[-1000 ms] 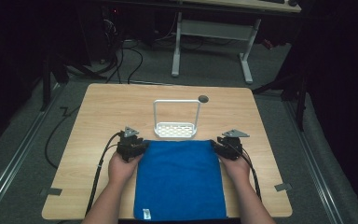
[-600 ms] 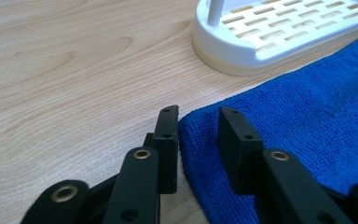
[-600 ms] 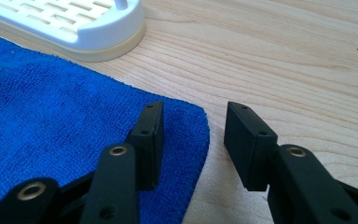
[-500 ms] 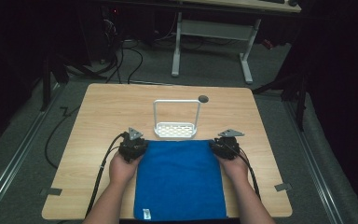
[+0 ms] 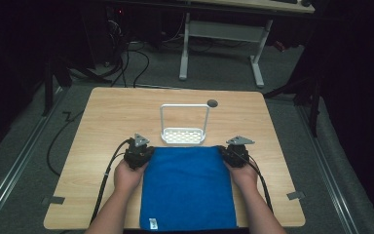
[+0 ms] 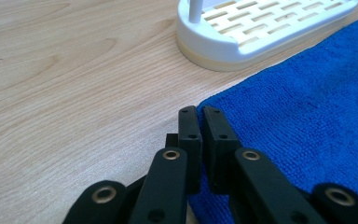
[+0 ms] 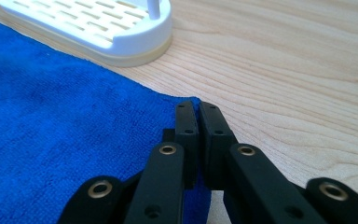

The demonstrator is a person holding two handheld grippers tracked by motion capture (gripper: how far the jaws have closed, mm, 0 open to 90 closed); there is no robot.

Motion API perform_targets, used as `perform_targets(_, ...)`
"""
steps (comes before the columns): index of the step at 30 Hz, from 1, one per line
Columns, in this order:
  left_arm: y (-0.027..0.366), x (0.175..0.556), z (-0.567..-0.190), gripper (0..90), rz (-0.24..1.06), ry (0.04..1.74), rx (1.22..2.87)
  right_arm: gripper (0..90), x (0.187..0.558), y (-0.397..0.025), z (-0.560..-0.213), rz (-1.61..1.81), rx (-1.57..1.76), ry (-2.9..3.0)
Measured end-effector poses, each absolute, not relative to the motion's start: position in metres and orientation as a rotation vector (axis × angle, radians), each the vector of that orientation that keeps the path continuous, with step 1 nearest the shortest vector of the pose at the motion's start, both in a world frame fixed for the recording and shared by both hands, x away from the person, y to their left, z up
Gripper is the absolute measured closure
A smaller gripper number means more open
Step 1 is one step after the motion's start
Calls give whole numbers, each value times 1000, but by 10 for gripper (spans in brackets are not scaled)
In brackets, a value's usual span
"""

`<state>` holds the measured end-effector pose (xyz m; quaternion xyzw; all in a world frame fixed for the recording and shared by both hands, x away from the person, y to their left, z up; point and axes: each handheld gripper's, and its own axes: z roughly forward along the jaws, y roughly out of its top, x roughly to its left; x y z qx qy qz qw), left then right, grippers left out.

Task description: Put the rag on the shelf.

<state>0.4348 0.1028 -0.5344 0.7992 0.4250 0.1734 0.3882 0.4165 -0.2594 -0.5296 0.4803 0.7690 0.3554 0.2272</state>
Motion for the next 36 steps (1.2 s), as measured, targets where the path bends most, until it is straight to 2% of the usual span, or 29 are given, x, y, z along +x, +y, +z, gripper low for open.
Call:
perform_targets(12,108,413,-528,877,548,929,1937,874,388,-264,-511,1100,1267,2027)
perform_targets(36,121,383,-489,875,592,919,1750,875,357,-260,-474,1221,1118,1852)
